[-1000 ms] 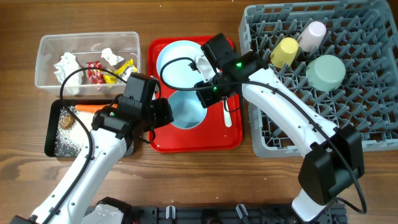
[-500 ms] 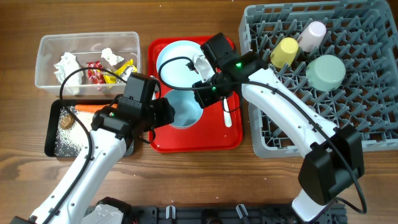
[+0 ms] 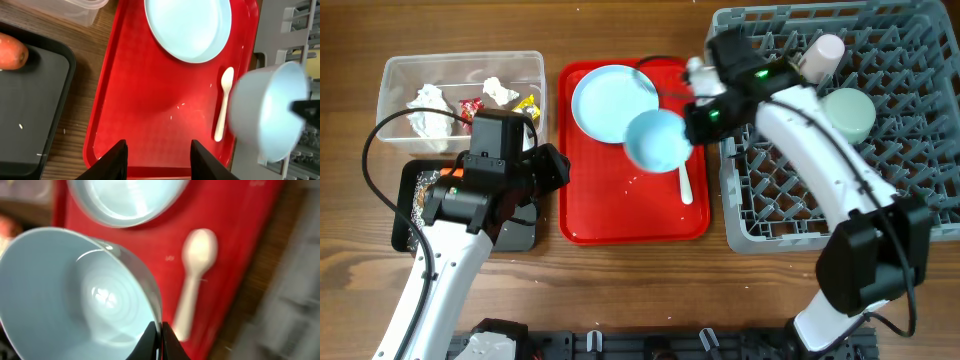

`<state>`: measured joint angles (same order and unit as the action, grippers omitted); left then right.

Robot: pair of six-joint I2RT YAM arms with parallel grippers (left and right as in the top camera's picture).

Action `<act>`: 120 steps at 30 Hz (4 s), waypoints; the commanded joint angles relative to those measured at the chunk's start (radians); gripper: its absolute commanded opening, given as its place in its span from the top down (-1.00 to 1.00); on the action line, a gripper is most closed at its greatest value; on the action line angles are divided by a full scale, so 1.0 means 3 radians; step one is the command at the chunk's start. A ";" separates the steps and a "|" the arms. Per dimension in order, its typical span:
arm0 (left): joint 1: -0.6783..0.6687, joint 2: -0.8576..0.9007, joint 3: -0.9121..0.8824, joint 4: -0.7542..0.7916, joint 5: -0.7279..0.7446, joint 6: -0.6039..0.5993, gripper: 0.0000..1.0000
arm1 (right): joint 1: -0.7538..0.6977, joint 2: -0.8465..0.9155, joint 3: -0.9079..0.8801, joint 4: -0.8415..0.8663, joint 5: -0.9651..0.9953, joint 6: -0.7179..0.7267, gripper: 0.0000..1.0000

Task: Sort waste into correct bins and load items into the dishwasher rack
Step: 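Carry the light-blue bowl right over the rack with the right gripper, then lower the light-blue bowl into the rack and open the right gripper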

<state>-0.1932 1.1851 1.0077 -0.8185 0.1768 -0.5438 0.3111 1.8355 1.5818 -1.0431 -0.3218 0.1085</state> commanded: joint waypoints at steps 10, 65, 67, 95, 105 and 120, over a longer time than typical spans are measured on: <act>0.0003 -0.0036 0.0065 0.0191 -0.0033 0.0061 0.21 | -0.1116 -0.0612 0.0449 -0.0907 0.2728 0.0725 0.91; 0.0004 0.0109 0.0064 0.0439 -0.0033 0.0065 0.28 | -0.0228 -0.0164 -0.0629 -0.1415 0.4606 0.1296 0.91; 0.0004 0.0109 0.0064 0.0441 -0.0033 0.0064 0.28 | -0.0228 -0.0165 -0.0626 -0.1439 0.4674 0.1294 0.91; 0.0004 0.0109 0.0064 0.0501 -0.0033 0.0064 0.28 | -0.0103 -0.0184 -0.0369 -0.1896 0.4643 0.1317 0.92; 0.0004 0.0109 0.0064 0.0504 -0.0034 0.0064 0.28 | -0.0086 -0.0183 -0.0370 -0.1895 0.4598 0.1350 0.91; 0.0004 0.0109 0.0064 0.0515 -0.0034 0.0064 0.28 | -0.0031 -0.0183 -0.0670 -0.1811 0.4927 0.1460 0.91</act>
<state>-0.1936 1.2137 1.0077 -0.6685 0.1768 -0.5362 0.2985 1.7683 1.3933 -1.6047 1.0626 0.5217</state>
